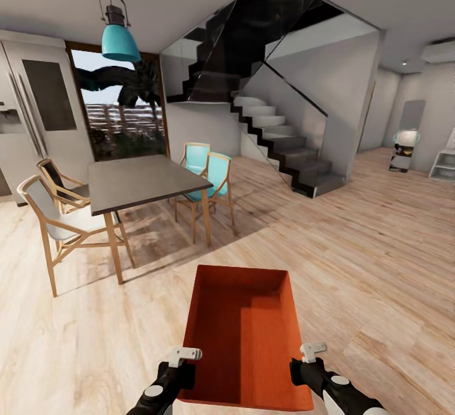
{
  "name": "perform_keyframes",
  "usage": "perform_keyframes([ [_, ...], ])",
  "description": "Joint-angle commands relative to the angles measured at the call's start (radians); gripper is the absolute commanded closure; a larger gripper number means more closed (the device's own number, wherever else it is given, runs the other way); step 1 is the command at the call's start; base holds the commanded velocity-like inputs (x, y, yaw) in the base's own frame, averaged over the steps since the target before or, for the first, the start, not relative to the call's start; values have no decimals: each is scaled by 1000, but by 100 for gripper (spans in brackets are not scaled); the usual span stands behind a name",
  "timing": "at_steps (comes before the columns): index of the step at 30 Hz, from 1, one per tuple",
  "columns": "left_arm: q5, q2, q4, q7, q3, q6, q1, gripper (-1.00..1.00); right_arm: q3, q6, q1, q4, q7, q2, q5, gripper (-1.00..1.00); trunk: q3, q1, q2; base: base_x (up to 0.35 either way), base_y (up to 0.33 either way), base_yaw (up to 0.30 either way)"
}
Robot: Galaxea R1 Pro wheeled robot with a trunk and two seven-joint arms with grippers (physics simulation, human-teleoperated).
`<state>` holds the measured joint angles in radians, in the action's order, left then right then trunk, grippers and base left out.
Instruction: Move the two storage containers from the living room to the garage. In the garage, place one container on the floor and stack the other container on top of it (either order is fine).
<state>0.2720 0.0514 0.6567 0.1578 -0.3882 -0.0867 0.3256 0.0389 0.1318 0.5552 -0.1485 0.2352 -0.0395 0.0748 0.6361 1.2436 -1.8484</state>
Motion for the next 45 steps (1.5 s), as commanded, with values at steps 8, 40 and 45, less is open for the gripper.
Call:
perform_keyframes([
  [8, 6, -1, 1, 17, 5, -5, 1, 100, -14, 22, 0, -2, -4, 1, 0, 100, 0, 0, 0, 0, 0, -21],
  [40, 6, -2, 1, 17, 5, -5, 1, 100, -14, 23, 0, -2, -2, 0, 0, 100, -39, 0, 0, 0, 0, -210],
  [45, 6, -2, 1, 17, 5, -5, 1, 100, -14, 23, 0, -2, -2, 0, 0, 100, -46, 0, 0, 0, 0, -215],
])
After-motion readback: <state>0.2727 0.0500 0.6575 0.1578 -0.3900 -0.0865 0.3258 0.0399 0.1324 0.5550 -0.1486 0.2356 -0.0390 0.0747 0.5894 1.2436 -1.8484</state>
